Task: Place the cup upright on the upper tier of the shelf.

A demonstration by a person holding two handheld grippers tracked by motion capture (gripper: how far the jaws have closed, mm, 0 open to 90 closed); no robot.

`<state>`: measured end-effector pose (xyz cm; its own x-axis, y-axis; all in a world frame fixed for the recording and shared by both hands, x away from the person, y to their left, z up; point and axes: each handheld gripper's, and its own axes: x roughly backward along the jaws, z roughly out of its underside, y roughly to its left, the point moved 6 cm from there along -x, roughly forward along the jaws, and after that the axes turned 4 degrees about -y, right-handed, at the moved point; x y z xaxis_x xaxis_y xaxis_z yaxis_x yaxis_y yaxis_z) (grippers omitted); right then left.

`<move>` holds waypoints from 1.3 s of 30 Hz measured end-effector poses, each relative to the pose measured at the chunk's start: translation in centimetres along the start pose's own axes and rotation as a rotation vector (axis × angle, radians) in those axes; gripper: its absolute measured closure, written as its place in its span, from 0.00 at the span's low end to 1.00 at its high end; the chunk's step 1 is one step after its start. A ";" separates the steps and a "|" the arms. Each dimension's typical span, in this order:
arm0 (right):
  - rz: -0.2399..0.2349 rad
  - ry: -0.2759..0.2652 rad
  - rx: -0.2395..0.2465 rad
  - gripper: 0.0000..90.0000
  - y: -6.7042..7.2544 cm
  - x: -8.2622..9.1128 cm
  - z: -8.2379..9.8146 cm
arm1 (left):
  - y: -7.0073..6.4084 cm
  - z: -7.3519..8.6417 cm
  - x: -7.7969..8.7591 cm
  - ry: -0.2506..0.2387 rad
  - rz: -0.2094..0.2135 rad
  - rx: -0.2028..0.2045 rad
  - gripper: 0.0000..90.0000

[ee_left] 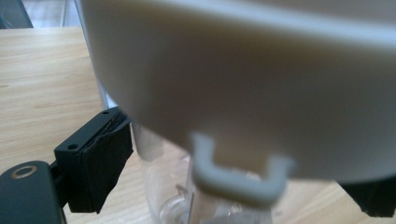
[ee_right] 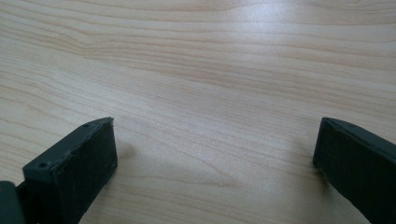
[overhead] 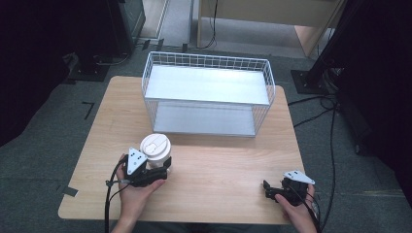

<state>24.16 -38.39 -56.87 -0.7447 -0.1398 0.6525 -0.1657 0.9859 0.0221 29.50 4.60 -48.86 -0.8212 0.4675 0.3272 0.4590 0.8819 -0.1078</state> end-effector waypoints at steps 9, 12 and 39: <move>-0.009 0.002 0.005 0.00 0.1 0.1 0.1 | 0.2 -0.9 -0.4 -0.065 -0.012 0.008 0.15; -0.009 0.002 0.004 0.00 0.1 0.1 0.1 | 0.3 -1.0 -0.5 -0.074 -0.020 0.006 0.15; -0.009 0.001 0.005 0.00 0.1 0.1 0.1 | -1.2 -8.3 -0.5 -0.246 0.009 -0.066 0.18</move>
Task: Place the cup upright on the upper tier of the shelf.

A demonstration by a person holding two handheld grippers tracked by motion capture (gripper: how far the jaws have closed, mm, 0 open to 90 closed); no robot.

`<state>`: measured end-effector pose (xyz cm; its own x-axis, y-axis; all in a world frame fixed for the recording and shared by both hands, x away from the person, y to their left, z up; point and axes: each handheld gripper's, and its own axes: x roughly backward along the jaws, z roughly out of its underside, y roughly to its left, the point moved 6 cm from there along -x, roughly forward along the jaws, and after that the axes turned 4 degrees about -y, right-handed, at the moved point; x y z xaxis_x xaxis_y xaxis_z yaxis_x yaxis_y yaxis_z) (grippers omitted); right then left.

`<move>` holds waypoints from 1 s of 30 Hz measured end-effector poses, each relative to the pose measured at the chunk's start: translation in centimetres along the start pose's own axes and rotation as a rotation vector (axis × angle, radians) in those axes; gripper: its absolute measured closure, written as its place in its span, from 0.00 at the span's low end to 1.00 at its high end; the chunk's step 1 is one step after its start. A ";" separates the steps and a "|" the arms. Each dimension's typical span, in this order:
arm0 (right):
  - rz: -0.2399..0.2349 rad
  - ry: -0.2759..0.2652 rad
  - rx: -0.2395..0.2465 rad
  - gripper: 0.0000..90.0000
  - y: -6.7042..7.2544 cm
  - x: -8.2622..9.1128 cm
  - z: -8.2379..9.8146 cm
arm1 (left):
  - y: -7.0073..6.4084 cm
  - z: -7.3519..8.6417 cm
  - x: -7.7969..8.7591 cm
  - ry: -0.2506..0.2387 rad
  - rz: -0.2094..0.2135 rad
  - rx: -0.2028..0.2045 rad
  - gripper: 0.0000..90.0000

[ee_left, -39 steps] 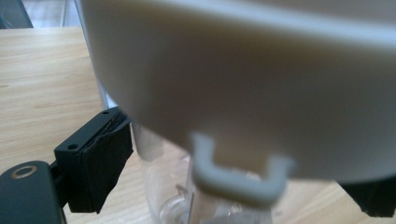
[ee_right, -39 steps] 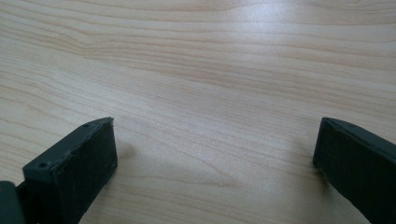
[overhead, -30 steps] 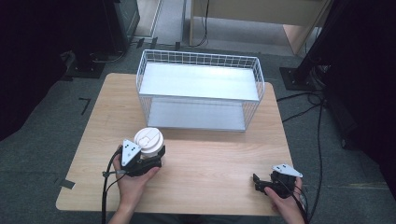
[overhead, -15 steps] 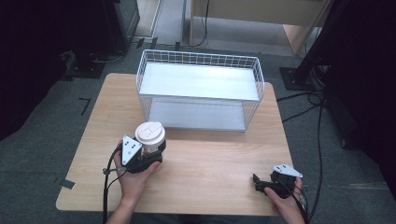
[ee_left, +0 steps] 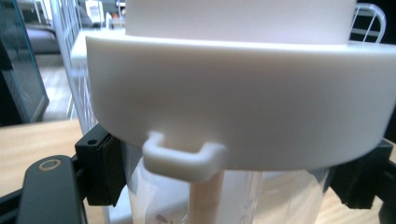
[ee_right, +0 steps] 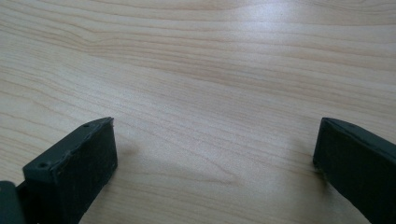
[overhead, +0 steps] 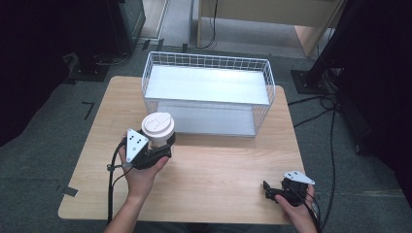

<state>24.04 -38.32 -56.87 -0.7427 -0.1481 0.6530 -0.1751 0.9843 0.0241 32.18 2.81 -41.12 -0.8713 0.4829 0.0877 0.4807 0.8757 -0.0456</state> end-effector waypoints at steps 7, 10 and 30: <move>-0.010 0.000 0.007 0.00 0.1 0.0 0.0 | -0.4 -2.0 -0.8 -0.038 -0.009 -0.036 0.18; -0.009 -0.002 0.007 0.00 0.1 0.0 0.0 | -0.5 -2.9 -1.2 -0.049 -0.008 -0.040 0.18; -0.016 -0.003 0.014 0.00 0.1 0.0 0.0 | -1.5 -8.9 -3.2 -0.139 -0.012 -0.115 0.18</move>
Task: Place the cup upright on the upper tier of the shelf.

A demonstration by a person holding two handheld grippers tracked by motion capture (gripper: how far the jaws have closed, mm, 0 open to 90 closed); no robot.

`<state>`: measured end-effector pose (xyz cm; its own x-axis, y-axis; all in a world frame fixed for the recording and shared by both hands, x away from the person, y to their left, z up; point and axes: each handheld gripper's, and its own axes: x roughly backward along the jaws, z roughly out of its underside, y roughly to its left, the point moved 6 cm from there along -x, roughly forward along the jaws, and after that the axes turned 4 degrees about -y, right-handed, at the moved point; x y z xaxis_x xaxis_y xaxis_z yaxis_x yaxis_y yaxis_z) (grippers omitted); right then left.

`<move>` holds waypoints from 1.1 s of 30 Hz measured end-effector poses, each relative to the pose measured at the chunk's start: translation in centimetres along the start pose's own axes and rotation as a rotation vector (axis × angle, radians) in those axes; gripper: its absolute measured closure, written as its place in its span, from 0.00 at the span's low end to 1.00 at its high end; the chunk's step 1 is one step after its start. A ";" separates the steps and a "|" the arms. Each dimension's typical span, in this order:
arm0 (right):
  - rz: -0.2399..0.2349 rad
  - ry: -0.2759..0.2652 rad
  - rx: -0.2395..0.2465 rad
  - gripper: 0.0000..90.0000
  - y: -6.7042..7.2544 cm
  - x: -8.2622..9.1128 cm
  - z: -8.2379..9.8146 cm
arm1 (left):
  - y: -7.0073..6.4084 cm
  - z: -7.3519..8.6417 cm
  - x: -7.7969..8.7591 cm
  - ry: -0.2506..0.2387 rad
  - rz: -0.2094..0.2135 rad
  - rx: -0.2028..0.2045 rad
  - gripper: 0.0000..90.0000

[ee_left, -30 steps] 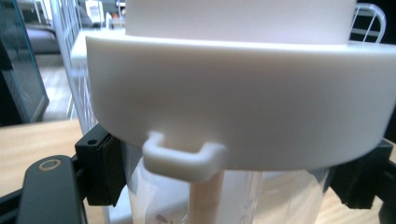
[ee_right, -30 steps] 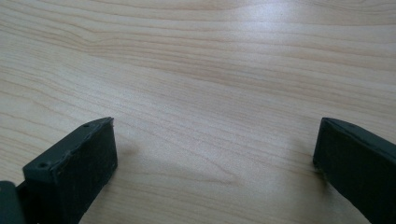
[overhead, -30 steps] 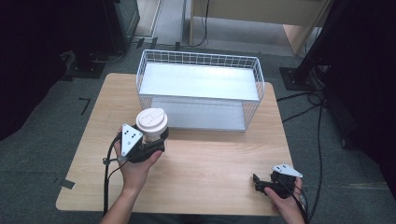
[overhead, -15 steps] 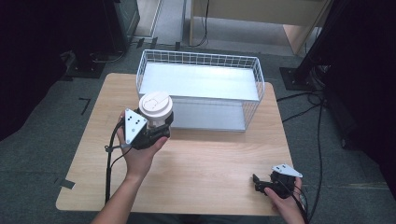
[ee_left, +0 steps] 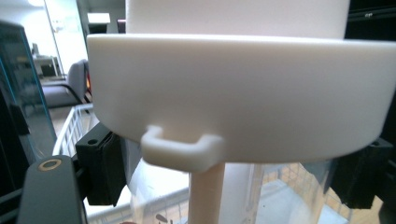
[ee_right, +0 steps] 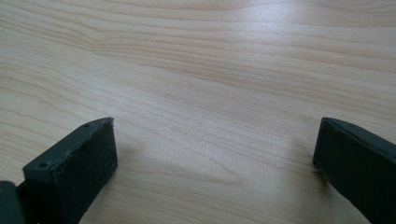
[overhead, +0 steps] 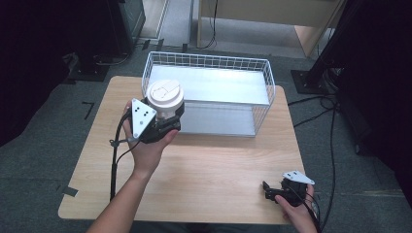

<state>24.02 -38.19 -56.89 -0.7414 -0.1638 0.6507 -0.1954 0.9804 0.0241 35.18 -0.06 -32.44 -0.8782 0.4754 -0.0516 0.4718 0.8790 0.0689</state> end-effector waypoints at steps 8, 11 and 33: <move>-0.003 -0.001 0.003 0.00 0.0 0.0 0.0 | 0.2 -1.5 -2.2 -0.003 -0.002 -0.011 0.18; -0.003 0.000 0.001 0.00 0.0 0.0 0.0 | 0.6 -1.9 -3.8 0.009 0.001 -0.003 0.18; -0.008 0.000 0.008 0.00 0.1 0.0 0.0 | 2.2 -5.0 -9.8 -0.015 -0.021 0.009 0.18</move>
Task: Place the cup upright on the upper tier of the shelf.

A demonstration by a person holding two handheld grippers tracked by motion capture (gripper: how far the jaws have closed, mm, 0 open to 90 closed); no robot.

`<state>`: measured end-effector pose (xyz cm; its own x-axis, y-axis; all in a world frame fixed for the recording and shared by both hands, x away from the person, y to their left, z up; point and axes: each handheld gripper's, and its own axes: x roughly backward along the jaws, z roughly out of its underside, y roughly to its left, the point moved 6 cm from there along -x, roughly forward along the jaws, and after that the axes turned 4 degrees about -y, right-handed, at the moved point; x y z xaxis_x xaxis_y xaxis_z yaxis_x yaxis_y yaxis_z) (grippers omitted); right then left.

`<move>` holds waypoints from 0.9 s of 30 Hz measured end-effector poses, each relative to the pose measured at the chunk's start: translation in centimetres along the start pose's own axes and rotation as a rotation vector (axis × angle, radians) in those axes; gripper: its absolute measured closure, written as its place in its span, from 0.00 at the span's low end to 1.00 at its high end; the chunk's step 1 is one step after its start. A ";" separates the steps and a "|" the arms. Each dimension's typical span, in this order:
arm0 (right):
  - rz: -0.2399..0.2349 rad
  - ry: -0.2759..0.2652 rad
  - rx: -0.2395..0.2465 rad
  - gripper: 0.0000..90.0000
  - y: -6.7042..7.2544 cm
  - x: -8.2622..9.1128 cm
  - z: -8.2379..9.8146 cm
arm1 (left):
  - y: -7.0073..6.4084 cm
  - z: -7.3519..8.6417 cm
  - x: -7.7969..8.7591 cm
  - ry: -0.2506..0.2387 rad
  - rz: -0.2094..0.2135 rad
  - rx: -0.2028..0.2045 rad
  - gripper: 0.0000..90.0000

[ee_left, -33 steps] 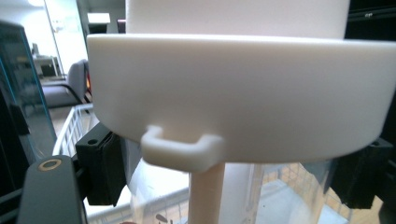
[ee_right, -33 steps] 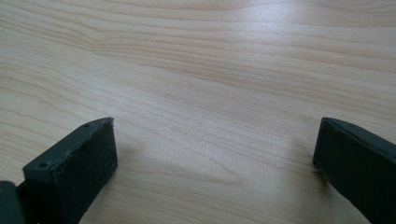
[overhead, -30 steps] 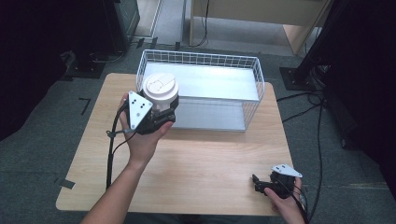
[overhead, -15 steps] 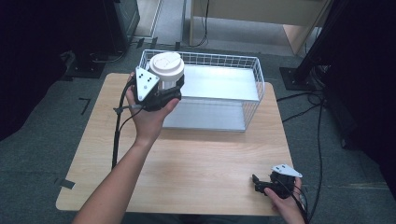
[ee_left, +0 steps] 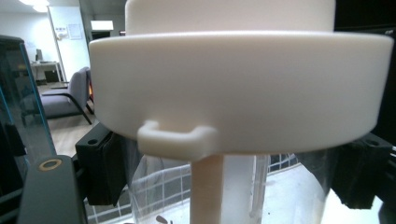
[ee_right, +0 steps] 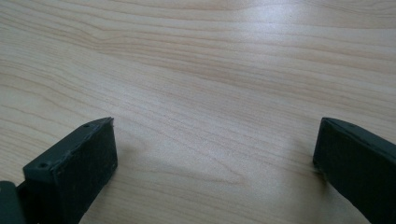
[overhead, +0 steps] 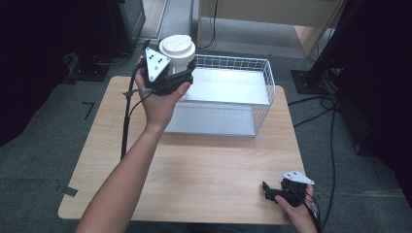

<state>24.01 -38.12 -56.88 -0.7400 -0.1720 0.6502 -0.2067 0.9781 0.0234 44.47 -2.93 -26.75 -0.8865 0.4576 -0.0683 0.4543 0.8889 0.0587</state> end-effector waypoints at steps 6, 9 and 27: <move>0.000 0.001 -0.002 0.00 0.0 0.0 0.0 | 0.7 0.4 -2.2 0.001 -0.005 0.034 0.18; -0.002 0.001 -0.003 0.00 0.0 0.0 0.0 | 1.1 0.9 -3.2 0.000 -0.008 0.073 0.18; -0.007 0.000 0.004 0.00 0.0 0.1 0.0 | 1.6 2.9 -5.3 0.049 -0.036 0.043 0.12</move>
<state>23.92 -38.10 -56.87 -0.7384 -0.1785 0.6504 -0.2141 0.9765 0.0250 50.13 -3.88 -29.15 -0.9049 0.4251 -0.0210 0.4249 0.9051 0.0138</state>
